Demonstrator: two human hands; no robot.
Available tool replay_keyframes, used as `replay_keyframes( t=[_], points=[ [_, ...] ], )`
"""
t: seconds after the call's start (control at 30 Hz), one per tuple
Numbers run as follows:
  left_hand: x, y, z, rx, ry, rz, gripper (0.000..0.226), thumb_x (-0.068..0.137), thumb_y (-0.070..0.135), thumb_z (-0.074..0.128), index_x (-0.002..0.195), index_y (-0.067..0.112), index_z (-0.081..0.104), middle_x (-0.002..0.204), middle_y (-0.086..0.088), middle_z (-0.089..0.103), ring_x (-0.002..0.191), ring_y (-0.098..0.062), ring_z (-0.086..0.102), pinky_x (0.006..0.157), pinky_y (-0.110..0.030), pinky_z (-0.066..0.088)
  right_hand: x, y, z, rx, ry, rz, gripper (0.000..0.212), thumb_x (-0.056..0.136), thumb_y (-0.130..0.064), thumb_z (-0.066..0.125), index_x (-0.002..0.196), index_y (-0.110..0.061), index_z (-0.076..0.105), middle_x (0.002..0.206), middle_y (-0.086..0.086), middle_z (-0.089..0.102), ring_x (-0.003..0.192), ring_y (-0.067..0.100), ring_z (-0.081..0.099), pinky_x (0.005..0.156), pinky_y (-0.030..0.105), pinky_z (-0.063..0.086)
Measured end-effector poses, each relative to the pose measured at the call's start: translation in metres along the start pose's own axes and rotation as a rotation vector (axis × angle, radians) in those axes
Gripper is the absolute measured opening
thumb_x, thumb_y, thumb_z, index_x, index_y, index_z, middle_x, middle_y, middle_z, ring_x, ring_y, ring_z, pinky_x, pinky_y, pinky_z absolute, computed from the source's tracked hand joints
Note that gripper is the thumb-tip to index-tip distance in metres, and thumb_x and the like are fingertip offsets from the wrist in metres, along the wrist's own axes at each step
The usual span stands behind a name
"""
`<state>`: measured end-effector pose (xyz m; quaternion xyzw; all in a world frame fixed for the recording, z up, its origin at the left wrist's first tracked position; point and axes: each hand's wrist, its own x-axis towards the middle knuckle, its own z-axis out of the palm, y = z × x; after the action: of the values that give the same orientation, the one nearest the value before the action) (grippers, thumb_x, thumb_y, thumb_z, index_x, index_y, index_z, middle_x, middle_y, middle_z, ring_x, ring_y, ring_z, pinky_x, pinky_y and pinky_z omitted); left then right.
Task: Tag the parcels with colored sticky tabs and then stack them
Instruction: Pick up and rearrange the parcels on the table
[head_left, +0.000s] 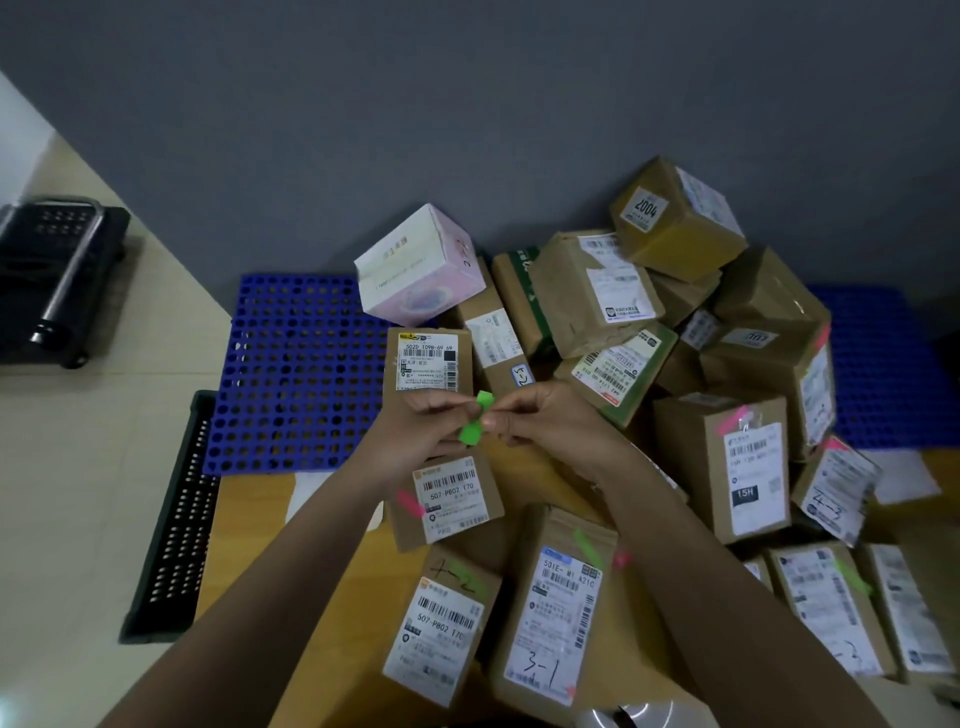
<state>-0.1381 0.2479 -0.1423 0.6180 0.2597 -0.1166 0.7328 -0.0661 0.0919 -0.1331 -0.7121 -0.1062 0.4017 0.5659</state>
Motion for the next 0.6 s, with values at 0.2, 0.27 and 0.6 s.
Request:
replay_keyframes(
  t=[0.2,0.27,0.6],
  points=[
    [0.012,-0.003,-0.006,0.023,-0.008,0.029,0.013,0.090,0.008,0.060,0.098,0.010,0.070,0.092,-0.007,0.072,0.080,-0.011,0.070,0.070,-0.020,0.057,0.014,0.007,-0.001,0.077,0.038,0.088,0.004,0.084,-0.006,0.069,0.084,-0.010,0.071,0.063,-0.006,0.066,0.059,0.001,0.058,0.061,0.016,0.049],
    [0.016,-0.004,-0.007,0.046,-0.005,0.035,0.014,0.091,0.007,0.059,0.101,0.008,0.069,0.093,-0.008,0.071,0.082,-0.012,0.069,0.070,-0.020,0.057,0.018,0.012,-0.001,0.070,0.034,0.118,0.007,0.086,-0.008,0.068,0.086,-0.014,0.071,0.067,-0.009,0.068,0.064,0.000,0.060,0.068,0.017,0.051],
    [0.034,-0.011,-0.012,-0.035,-0.064,-0.013,0.016,0.091,0.007,0.059,0.100,0.018,0.067,0.095,0.003,0.070,0.084,-0.004,0.069,0.073,-0.018,0.056,0.025,0.020,0.009,-0.121,0.194,-0.058,0.025,0.088,-0.005,0.065,0.079,-0.028,0.069,0.071,-0.015,0.068,0.069,-0.008,0.061,0.067,0.008,0.045]
  ],
)
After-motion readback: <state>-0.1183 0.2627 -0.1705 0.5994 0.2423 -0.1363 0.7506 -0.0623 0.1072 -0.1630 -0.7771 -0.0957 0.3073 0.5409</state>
